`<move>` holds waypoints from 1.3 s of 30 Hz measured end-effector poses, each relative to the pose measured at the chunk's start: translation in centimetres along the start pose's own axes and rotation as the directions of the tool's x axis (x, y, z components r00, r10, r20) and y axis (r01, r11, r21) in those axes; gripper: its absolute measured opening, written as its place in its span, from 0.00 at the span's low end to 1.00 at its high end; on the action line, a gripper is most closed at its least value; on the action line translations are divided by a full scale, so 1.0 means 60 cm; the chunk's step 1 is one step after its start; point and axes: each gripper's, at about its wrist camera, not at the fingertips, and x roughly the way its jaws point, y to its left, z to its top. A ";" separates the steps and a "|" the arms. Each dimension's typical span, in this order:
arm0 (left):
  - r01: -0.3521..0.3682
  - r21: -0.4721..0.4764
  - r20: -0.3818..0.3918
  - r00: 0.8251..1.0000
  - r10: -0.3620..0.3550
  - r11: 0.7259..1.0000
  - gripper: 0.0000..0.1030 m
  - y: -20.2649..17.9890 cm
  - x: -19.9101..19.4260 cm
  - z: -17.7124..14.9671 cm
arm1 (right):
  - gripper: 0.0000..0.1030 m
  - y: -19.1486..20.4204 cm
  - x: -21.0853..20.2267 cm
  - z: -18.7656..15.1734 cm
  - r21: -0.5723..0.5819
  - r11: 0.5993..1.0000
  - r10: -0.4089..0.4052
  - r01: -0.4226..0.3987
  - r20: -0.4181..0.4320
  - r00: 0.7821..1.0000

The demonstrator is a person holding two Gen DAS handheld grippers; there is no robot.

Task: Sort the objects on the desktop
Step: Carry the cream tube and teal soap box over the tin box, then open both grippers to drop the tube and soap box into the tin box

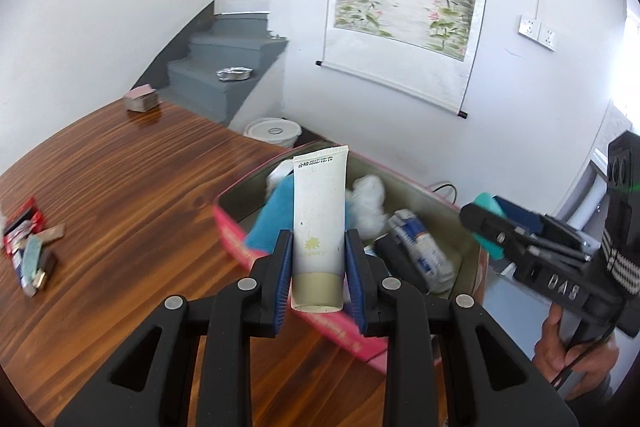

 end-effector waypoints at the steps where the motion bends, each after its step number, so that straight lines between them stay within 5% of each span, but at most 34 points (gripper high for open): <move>1: 0.008 -0.003 -0.003 1.000 -0.008 1.000 0.27 -0.002 0.007 0.005 | 0.61 0.000 0.002 0.001 -0.001 1.000 0.001 -0.001 -0.002 1.000; 17: -0.017 -0.054 -0.061 0.998 0.014 0.998 0.28 0.024 0.116 0.056 | 0.62 0.011 0.054 0.010 -0.015 1.000 0.001 -0.002 -0.047 0.999; 19: -0.020 -0.082 -0.070 0.997 0.014 0.996 0.44 0.040 0.120 0.055 | 0.68 0.009 0.059 0.011 -0.001 1.000 0.007 -0.007 -0.053 0.999; 22: -0.041 -0.105 -0.042 0.998 0.037 0.994 0.55 0.060 0.108 0.048 | 0.70 0.010 0.063 0.012 0.005 1.000 0.000 0.000 -0.054 0.999; 39: -0.176 -0.185 -0.049 0.984 0.170 0.967 0.55 0.184 0.030 0.000 | 0.77 0.114 0.065 0.010 -0.032 0.995 0.092 -0.093 -0.056 0.994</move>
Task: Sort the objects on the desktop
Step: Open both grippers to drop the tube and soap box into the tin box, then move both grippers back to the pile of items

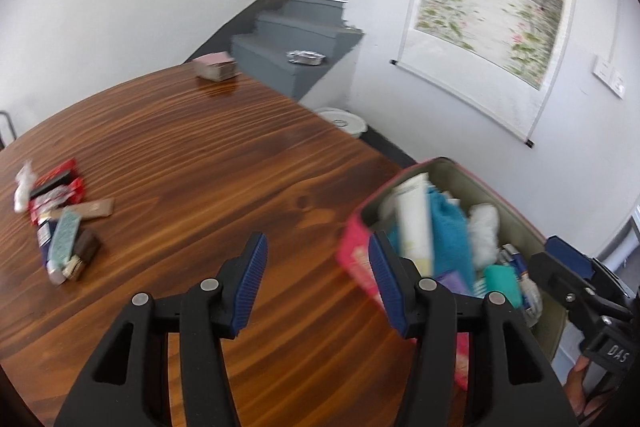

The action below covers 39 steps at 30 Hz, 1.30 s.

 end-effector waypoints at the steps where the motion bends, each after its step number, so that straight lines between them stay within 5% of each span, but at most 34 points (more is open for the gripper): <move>1: -0.009 -0.011 0.001 1.000 0.009 1.000 0.55 0.014 -0.004 -0.002 | 0.77 0.008 0.003 -0.001 -0.001 1.000 0.008 -0.008 0.000 1.000; 21: -0.269 -0.209 -0.041 0.963 0.266 0.940 0.55 0.286 -0.080 -0.074 | 0.78 0.262 0.127 -0.042 -0.197 0.943 0.234 -0.268 -0.180 0.956; 39: -0.308 -0.315 -0.085 0.951 0.297 0.898 0.55 0.434 -0.097 -0.097 | 0.78 0.420 0.244 -0.063 -0.270 0.904 0.239 -0.332 -0.327 0.914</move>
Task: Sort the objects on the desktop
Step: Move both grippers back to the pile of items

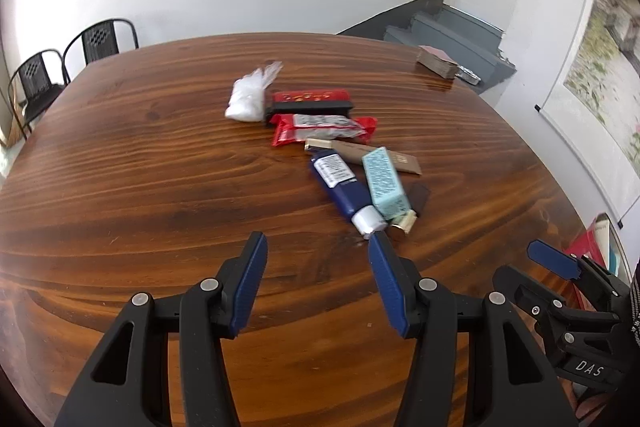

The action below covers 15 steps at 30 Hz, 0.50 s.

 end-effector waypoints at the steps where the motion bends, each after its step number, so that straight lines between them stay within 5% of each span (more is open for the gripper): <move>1: 0.000 -0.007 -0.004 1.000 0.000 1.000 0.55 0.005 0.003 0.000 | 0.78 0.004 0.006 0.004 0.001 1.000 0.001 -0.001 -0.003 1.000; 15: -0.017 -0.042 -0.005 1.000 0.017 0.999 0.55 0.044 0.016 0.020 | 0.78 0.023 0.061 0.061 0.009 1.000 0.023 -0.023 -0.007 1.000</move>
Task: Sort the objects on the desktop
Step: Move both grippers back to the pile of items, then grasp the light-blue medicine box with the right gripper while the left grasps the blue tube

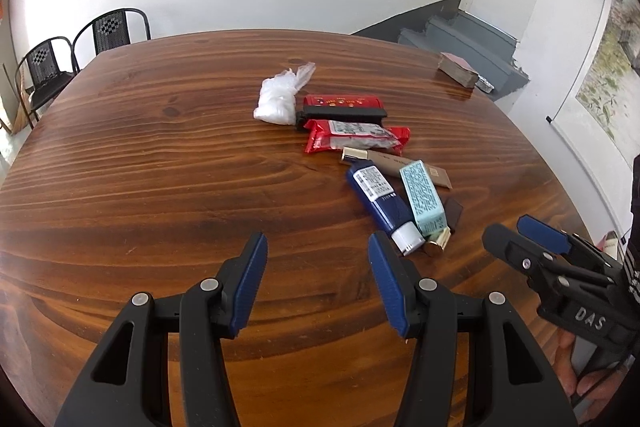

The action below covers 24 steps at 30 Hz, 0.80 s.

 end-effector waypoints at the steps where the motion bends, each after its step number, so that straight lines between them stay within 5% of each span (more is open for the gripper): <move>1: 0.000 -0.004 -0.002 1.000 0.000 1.000 0.55 0.001 0.003 0.002 | 0.78 0.001 0.004 0.005 0.000 1.000 0.002 -0.002 0.001 1.000; 15: -0.005 -0.058 -0.027 1.000 0.003 0.998 0.55 0.024 0.027 0.015 | 0.78 -0.004 0.032 0.040 0.030 0.998 0.047 -0.047 -0.012 0.999; 24: -0.014 -0.046 -0.042 0.999 0.012 0.999 0.55 0.022 0.040 0.010 | 0.62 -0.008 0.095 0.062 0.071 0.992 0.108 -0.102 -0.090 0.990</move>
